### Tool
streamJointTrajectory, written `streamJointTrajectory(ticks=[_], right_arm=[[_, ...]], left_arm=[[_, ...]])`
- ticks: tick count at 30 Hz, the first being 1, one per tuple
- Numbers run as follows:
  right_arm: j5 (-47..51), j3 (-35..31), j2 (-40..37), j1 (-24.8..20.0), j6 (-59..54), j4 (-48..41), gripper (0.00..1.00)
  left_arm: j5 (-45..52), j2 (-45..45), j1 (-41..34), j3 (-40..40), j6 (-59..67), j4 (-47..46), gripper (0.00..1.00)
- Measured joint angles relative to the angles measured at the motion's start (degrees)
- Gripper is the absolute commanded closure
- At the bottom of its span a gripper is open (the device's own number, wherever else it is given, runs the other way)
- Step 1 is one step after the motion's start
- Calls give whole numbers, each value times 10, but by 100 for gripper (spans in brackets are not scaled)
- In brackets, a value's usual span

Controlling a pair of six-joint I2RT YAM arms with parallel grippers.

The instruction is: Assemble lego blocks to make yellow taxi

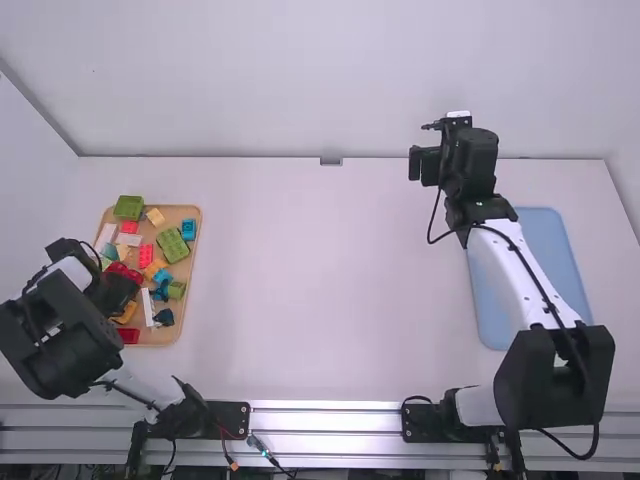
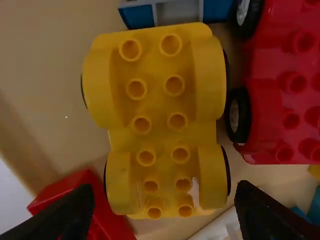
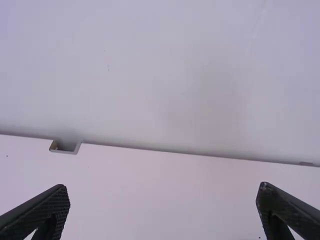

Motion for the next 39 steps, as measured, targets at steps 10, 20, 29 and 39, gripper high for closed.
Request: streamJointTrajectory(ticks=[10, 20, 29, 39], right_arm=[[-2, 0, 0, 0, 1, 0, 1], [-4, 0, 0, 0, 1, 0, 1], [-5, 0, 0, 0, 2, 0, 1], [-4, 0, 0, 0, 0, -3, 1]], left_arm=[[-11, 0, 0, -36, 16, 63, 30], [-11, 0, 0, -67, 32, 119, 36], [-13, 0, 0, -74, 42, 144, 45], [-41, 2, -20, -1, 14, 24, 64]])
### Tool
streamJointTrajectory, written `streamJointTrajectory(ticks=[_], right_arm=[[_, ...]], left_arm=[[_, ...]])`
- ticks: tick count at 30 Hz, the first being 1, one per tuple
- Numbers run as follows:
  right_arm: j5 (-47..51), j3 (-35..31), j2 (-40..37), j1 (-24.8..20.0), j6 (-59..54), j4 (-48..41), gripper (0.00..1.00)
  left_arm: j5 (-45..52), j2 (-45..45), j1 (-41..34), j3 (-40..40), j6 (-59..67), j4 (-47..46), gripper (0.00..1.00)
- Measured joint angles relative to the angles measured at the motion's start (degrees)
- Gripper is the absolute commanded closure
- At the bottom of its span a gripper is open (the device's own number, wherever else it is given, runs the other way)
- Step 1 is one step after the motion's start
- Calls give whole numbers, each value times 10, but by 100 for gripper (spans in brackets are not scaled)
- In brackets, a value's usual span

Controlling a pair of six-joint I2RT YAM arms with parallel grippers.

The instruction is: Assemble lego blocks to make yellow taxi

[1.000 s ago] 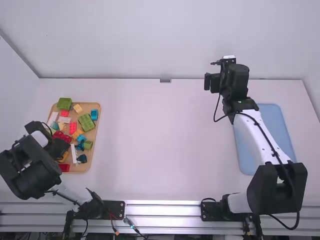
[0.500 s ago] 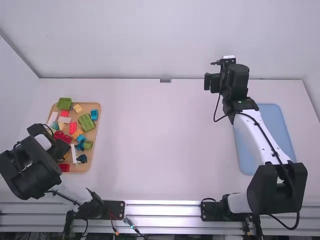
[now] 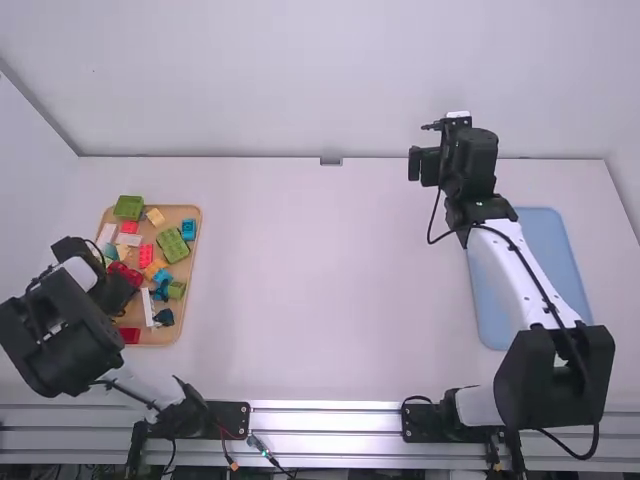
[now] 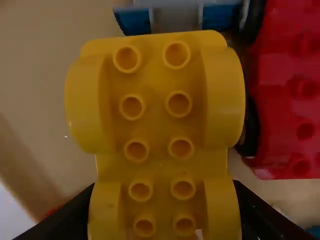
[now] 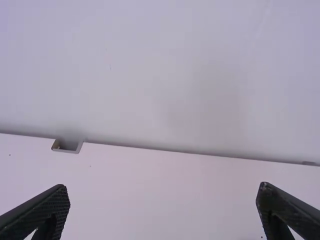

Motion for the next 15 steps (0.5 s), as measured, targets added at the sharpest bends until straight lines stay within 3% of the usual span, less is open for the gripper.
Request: streamJointTrajectory(ticks=[7, 13, 15], right_arm=[[0, 0, 0, 0, 1, -1, 1], [-1, 0, 0, 0, 0, -3, 1], [-1, 0, 0, 0, -1, -6, 1]], left_arm=[[-40, -13, -91, 58, -5, -61, 66], [-34, -92, -225, 64, 64, -56, 63], [-6, -117, -276, 66, 115, -54, 66]])
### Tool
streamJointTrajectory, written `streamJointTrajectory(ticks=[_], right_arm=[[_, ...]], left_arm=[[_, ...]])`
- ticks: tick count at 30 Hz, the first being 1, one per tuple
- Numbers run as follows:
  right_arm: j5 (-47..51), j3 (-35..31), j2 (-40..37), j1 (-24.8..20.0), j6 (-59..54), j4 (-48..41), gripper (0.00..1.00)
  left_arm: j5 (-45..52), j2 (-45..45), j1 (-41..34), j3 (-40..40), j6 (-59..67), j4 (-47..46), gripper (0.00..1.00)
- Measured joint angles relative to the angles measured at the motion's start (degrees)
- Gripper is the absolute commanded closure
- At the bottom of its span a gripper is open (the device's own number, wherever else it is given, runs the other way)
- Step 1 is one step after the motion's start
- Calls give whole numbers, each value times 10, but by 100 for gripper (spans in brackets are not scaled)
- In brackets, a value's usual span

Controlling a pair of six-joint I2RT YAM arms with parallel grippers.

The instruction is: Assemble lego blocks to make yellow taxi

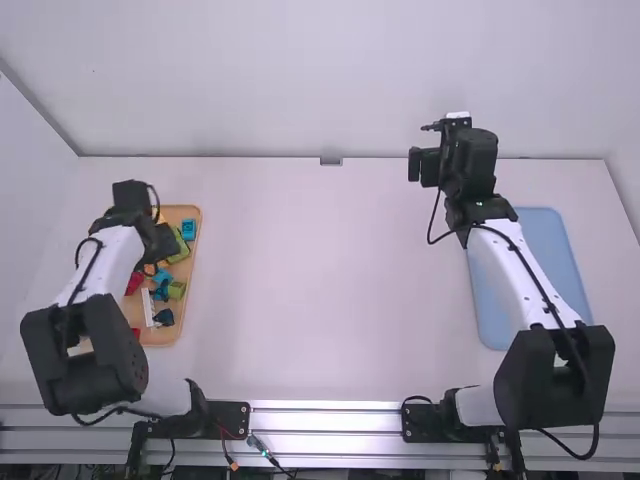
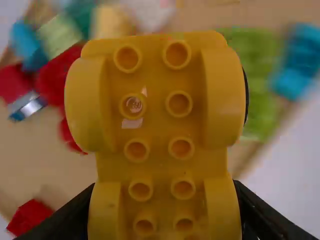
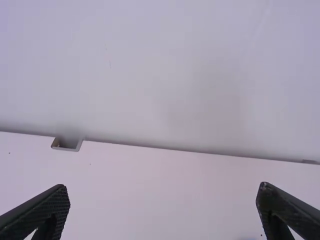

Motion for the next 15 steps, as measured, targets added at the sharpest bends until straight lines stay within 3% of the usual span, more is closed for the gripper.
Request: streamJointTrajectory(ticks=[5, 9, 15], right_arm=[[0, 0, 0, 0, 9, -10, 1], [1, 0, 0, 0, 14, -21, 1], [2, 0, 0, 0, 15, -35, 1]], left_arm=[[98, -31, -158, 9, 149, -3, 63], [123, -31, -264, 9, 231, -17, 61], [142, 2, -372, 9, 348, -22, 62]])
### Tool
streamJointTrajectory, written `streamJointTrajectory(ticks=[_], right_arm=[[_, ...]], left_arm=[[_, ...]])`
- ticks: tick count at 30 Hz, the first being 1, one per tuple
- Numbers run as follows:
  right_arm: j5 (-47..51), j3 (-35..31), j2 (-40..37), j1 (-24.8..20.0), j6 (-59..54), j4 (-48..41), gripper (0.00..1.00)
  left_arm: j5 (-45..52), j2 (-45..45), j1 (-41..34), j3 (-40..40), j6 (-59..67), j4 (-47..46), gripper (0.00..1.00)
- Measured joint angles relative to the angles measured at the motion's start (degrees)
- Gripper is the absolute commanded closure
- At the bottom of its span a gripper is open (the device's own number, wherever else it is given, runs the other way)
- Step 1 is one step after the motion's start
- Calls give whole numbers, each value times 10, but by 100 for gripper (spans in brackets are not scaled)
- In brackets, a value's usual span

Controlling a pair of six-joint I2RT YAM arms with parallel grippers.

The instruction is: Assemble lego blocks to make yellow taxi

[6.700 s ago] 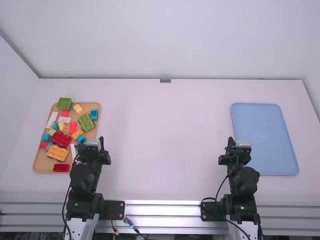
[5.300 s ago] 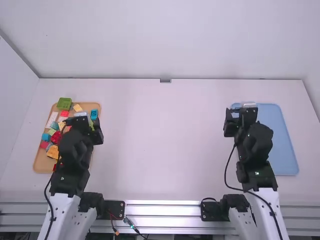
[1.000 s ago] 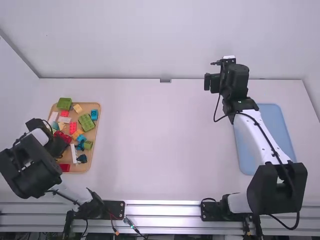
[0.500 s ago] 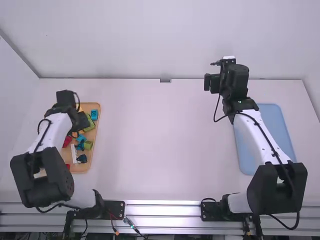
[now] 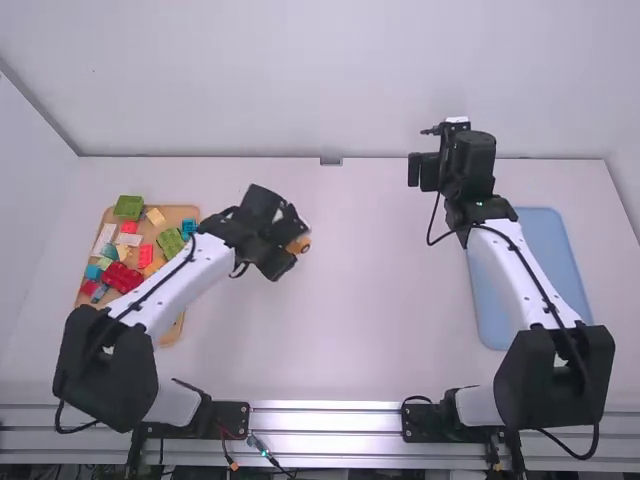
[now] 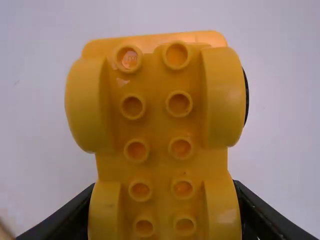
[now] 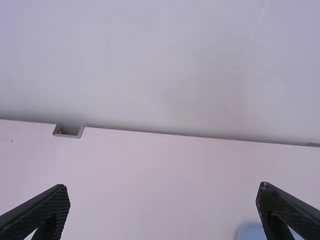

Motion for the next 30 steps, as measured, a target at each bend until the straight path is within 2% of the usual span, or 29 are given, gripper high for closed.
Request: streamJointTrajectory(ticks=[8, 12, 14, 16, 20, 25, 30], right_arm=[[-2, 0, 0, 0, 0, -10, 1], [-1, 0, 0, 0, 0, -12, 1], [-1, 0, 0, 0, 0, -12, 1], [-2, 0, 0, 0, 0, -13, 1], [1, 0, 0, 0, 0, -17, 1], [0, 0, 0, 0, 0, -17, 1], [0, 0, 0, 0, 0, -17, 1]], left_arm=[[44, 89, -60, 8, 120, -7, 66], [48, 166, -68, 62, 162, -35, 67], [49, 203, -68, 92, 184, -43, 69], [51, 235, -68, 117, 206, -43, 79], [52, 280, -68, 139, 236, -42, 77], [75, 283, -68, 139, 251, -43, 70], [85, 283, -71, 139, 254, -38, 69]])
